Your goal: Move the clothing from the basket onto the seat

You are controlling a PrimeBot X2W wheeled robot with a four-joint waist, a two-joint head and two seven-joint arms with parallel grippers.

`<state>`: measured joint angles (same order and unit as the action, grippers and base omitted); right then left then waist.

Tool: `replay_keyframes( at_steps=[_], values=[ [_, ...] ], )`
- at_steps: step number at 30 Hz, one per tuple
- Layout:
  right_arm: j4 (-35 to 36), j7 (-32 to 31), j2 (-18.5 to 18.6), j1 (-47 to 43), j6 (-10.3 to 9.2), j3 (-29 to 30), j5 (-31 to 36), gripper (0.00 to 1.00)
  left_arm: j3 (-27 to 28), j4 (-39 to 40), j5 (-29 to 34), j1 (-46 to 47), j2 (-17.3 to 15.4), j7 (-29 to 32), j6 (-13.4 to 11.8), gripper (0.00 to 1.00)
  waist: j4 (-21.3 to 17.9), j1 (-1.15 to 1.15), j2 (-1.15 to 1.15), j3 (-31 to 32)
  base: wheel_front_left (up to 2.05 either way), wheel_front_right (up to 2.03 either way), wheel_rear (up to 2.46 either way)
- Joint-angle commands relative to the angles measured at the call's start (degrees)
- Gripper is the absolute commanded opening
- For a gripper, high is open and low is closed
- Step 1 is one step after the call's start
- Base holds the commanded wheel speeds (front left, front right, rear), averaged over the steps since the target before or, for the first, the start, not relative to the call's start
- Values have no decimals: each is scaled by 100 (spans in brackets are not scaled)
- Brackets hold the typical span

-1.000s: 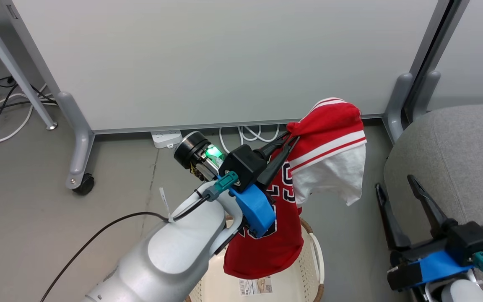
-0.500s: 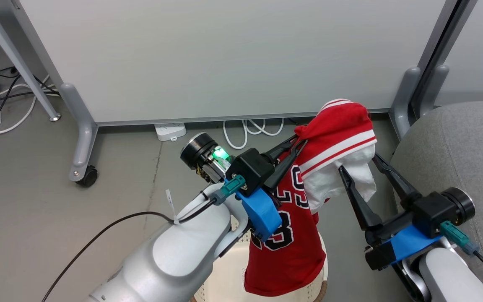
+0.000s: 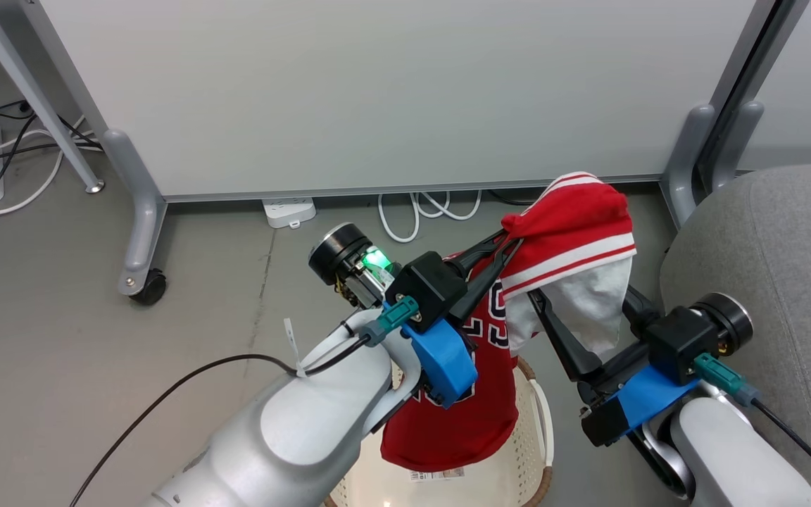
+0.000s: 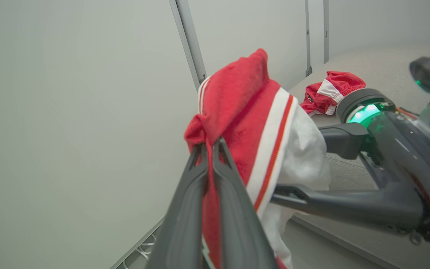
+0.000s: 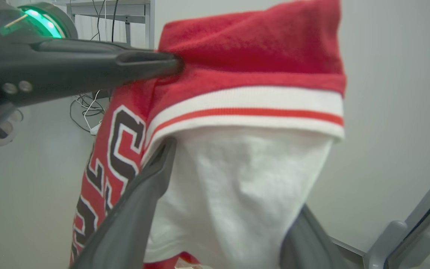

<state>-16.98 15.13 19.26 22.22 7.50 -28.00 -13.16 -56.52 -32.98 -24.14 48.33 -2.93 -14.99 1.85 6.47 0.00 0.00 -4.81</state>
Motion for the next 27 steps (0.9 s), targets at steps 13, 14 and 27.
replay_keyframes(
  at_steps=[13,14,27],
  values=[
    [-226,2,-97,224,-2,-210,-93,0,-62,34,-43,74,1,-30,-23,0,2,0,0,-12,0,0,0],
    [-232,2,-96,219,-2,-215,-97,0,-66,31,-40,69,0,-29,-26,0,-1,0,0,-8,0,0,0],
    [-246,2,-89,159,-2,-209,-94,0,-130,27,-86,42,1,-30,-16,0,-26,0,0,30,0,0,0]
  ],
)
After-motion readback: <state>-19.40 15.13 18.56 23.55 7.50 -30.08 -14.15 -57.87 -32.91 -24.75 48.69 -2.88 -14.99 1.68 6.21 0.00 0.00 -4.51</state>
